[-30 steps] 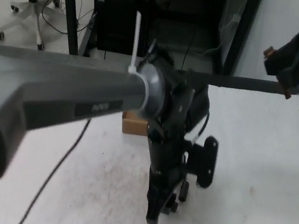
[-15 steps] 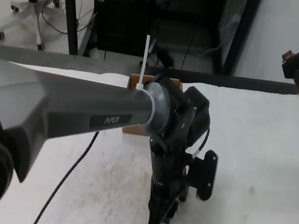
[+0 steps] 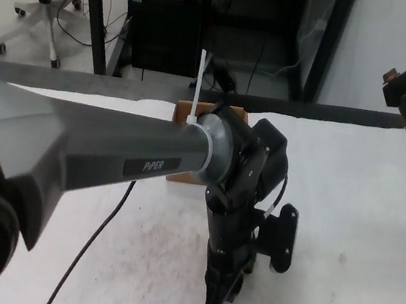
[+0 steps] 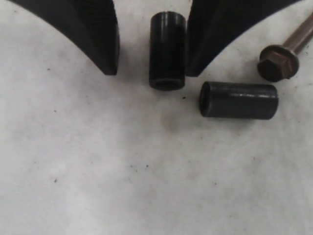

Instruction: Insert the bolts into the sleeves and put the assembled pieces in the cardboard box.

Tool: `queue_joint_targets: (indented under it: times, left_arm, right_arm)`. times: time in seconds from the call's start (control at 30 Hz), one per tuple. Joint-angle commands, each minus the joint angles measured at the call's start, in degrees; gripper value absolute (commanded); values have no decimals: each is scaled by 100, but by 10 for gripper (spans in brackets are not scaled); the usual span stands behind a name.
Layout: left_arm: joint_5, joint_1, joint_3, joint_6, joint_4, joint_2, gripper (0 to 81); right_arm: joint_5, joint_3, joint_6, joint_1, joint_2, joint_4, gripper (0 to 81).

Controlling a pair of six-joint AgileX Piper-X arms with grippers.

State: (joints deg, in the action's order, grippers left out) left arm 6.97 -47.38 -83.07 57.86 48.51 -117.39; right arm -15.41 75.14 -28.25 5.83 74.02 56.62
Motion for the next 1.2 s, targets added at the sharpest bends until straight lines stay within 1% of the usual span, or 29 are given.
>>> queue_joint_targets:
  times: [0.0, 0.03, 0.1, 0.27, 0.3, 0.37, 0.4, 0.53, 0.67, 0.73, 0.83, 0.9, 0.97, 1.0, 1.1, 1.17]
  left_arm:
    - [-49, -22, -48, -132, -33, -42, 274]
    - [-49, -22, -48, -133, -30, -42, 237]
    - [-49, -22, -48, -133, -30, -42, 193]
    - [-85, -22, -48, -133, -9, -42, 139]
    - [-123, -22, -48, -133, 1, -42, 111]
    - [-225, -22, -48, -160, 22, -42, 25]
    - [-225, -22, -48, -291, 31, -42, 0]
    - [-224, -22, -48, -891, 0, -3, 2]
    - [-224, -7, -48, -1593, -133, 283, 2]
    - [-224, 52, -48, -2148, -357, 502, 2]
    - [-137, 180, -33, -3180, -590, 849, 2]
    - [142, 293, 35, -4025, -708, 1143, 2]
    - [414, 375, 194, -4679, -933, 1497, 2]
    - [445, 397, 326, -4834, -1123, 1702, 2]
    - [427, 424, 860, -4963, -1755, 2387, 2]
    - [427, 452, 1338, -5121, -2223, 2893, 2]
  right_arm:
    - [-33, 41, -44, -30, -76, 18, 9]
    - [-33, 41, -44, -30, -76, 18, 9]
    - [-33, 41, -44, -30, -76, 18, 9]
    - [-33, 41, -44, -30, -76, 18, 9]
    - [-33, 41, -44, -30, -76, 18, 9]
    - [-33, 41, -44, -30, -76, 18, 9]
    - [-33, 41, -44, -30, -76, 18, 9]
    - [-33, 41, -44, -41, -76, 18, 9]
    - [-77, 41, 44, -40, -76, 1, 9]
    - [-117, 41, 161, -54, -86, 3, 9]
    - [-126, 41, 614, -149, -125, -15, 9]
    - [-159, 41, 956, -257, -203, -149, 9]
    - [-544, 41, 1374, -361, -278, -422, 9]
    - [-872, 41, 1555, -417, -321, -606, 9]
    - [-1523, 41, 2236, -538, -403, -1247, 9]
    - [-1720, 41, 2784, -539, -412, -1678, 9]
